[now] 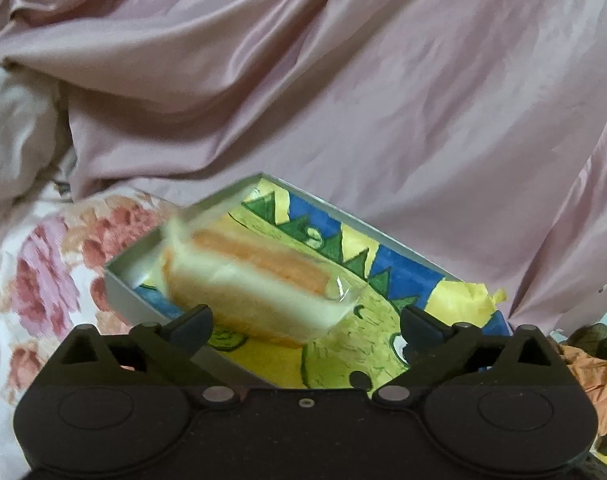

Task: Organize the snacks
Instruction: 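Open the left tool dropping the bread into the box while the right tool releases the gold bag, then withdraw both tools from the grey box back over the snacks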

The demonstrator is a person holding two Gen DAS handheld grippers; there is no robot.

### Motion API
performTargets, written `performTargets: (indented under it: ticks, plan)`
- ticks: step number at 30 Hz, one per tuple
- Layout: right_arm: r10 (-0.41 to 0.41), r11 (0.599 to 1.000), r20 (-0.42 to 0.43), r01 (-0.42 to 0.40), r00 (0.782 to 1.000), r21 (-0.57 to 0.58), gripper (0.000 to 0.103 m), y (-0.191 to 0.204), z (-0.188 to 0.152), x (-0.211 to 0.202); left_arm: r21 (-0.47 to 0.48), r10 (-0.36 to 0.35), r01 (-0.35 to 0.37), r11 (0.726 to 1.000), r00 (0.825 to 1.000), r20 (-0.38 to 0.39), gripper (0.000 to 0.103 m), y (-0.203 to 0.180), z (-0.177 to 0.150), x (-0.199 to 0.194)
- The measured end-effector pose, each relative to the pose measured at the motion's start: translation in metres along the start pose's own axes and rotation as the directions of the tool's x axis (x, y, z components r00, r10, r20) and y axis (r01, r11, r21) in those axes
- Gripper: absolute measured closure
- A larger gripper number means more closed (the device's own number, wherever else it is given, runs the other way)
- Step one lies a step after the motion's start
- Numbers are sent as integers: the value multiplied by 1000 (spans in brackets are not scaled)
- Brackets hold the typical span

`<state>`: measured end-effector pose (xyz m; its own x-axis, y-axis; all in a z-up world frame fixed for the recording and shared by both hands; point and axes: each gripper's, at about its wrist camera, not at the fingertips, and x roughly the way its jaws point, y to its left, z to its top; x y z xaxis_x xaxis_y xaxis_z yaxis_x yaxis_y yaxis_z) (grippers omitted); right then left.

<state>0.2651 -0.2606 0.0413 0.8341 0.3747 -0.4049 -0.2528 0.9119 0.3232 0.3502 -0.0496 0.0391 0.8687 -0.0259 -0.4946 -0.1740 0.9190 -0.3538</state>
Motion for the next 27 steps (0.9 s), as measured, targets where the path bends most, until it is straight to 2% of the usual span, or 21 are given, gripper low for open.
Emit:
performTargets:
  ticks: [4, 10, 19, 22, 27]
  plan:
    - [5, 1000, 17, -5, 1000, 11, 9, 1, 0, -3, -5, -4, 4, 1000, 1000, 4, 1, 4, 1, -8]
    - [-7, 1000, 68, 6, 998, 16, 2, 5, -6, -16, 4, -8, 8, 1000, 999, 50, 1, 9, -5, -33]
    - [-42, 998, 153, 47, 987, -29, 0, 25, -21, -60, 99, -14, 3, 995, 994, 111, 1, 12, -26, -91]
    - [-58, 997, 151, 64, 987, -37, 0, 33, -27, -75, 136, -17, 0, 991, 993, 120, 1, 14, -35, -109]
    - [-72, 997, 86, 74, 994, -21, 0, 43, -44, -98, 185, -14, -10, 983, 991, 130, 1, 22, -54, -138]
